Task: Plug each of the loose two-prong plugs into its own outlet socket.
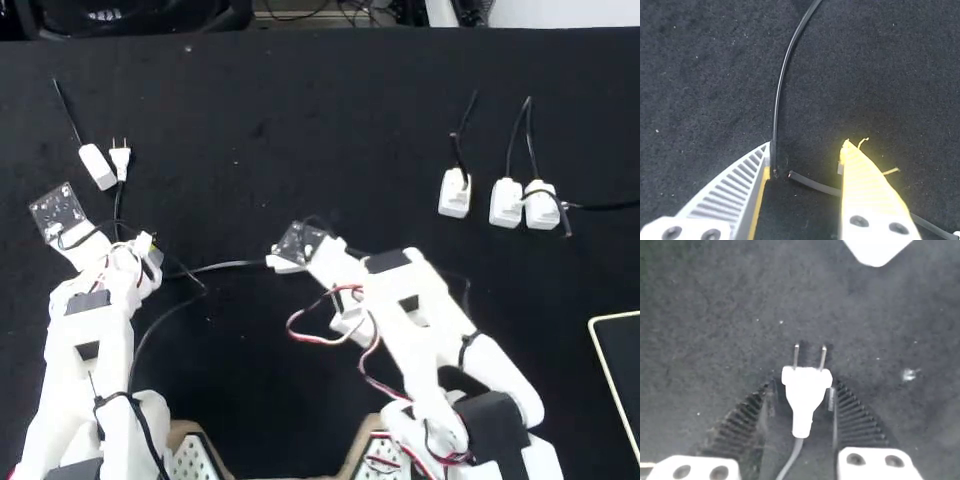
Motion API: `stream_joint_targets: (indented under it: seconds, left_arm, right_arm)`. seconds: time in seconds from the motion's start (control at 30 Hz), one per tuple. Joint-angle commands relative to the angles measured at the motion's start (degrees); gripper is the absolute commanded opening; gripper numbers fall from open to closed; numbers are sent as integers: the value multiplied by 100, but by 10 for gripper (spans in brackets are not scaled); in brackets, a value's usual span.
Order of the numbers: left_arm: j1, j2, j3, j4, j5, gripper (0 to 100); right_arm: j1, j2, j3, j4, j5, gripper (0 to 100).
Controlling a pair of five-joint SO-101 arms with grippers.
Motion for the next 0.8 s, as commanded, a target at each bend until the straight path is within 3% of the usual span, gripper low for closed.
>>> stream_joint_targets:
  seconds: [0.0,0.3,0.57,0.77]
  left_arm:
    - [4,-141,-57,-79,62,220]
    - [4,-141,-75,-79,62,220]
    - [4,-141,-75,-79,62,220]
    - [4,-141,-75,-79,62,220]
  right_arm:
    - [-114,-40,-136,-53,-53,110]
    - [-105,-48,-145,255,-62,64]
    - [-105,-75,-180,273,-721,11]
    - [-105,-1042,40,747,-633,11]
